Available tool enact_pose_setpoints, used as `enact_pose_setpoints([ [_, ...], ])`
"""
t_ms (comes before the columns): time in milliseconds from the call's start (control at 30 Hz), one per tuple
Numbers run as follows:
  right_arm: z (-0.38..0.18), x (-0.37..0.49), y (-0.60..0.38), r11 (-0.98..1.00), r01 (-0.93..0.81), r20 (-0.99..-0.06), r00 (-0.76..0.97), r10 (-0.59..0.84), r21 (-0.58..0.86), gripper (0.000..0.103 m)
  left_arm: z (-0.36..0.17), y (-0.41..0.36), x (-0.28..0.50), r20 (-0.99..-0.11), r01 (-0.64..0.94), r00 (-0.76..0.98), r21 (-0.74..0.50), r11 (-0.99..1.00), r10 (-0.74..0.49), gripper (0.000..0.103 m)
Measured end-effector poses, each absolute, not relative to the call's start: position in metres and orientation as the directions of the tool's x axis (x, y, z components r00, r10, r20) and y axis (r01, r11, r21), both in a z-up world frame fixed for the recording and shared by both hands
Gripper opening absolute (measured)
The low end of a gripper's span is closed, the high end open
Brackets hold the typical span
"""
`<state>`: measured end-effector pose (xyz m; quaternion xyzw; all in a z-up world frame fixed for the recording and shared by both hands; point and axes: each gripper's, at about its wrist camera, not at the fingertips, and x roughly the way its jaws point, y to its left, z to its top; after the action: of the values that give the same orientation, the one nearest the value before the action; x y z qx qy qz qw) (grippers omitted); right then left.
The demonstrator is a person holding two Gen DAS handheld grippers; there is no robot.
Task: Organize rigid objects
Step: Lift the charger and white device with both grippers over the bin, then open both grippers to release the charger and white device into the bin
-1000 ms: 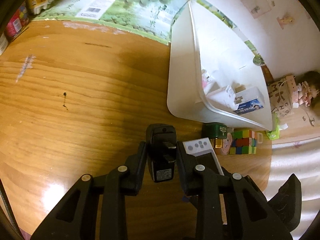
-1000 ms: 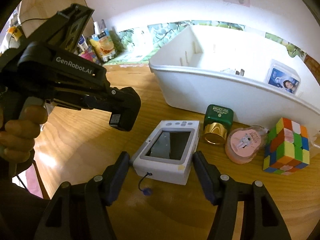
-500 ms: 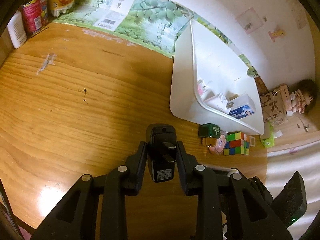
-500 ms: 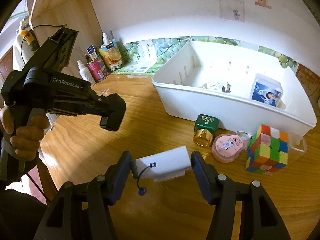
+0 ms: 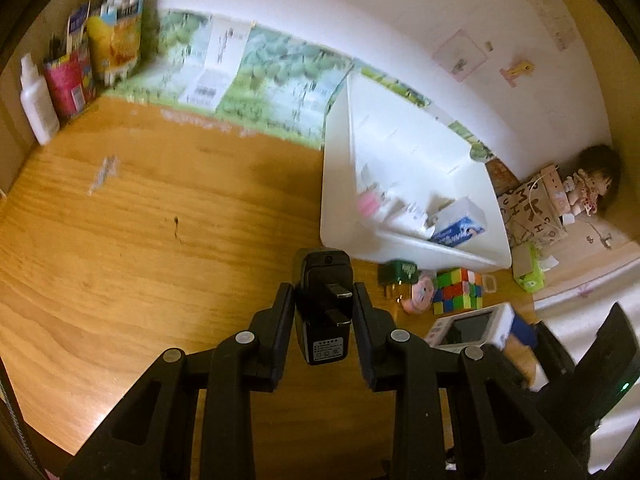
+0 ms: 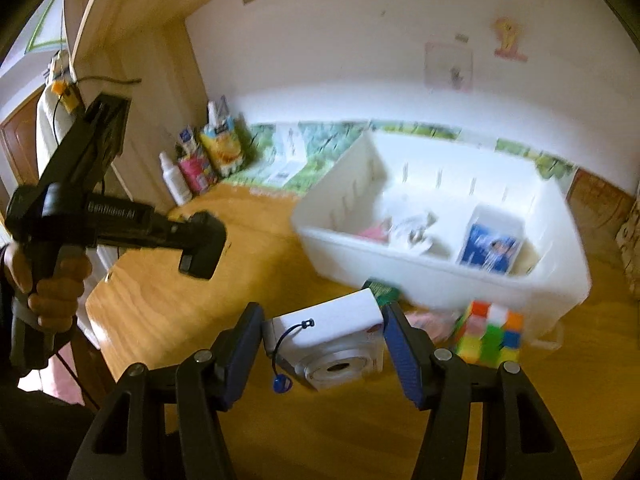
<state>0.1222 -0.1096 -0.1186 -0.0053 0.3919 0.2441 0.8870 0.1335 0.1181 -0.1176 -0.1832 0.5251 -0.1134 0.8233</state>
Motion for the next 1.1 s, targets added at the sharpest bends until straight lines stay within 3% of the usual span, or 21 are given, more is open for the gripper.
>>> enact_pose_setpoints([
  [533,-0.082,0.177,-0.175,0.943,-0.306,-0.623,0.715,0.317,0.129,0.061,-0.069,0.095,0.16,-0.7,0.184,0.579,-0.388,0.903,-0.419,0.031],
  [1100,-0.106,0.23,-0.227,0.972,-0.183,-0.658,0.715,0.236,0.149,0.061,-0.084,0.027,0.215,-0.732,0.282,0.563,-0.267,0.922,-0.384,0.031],
])
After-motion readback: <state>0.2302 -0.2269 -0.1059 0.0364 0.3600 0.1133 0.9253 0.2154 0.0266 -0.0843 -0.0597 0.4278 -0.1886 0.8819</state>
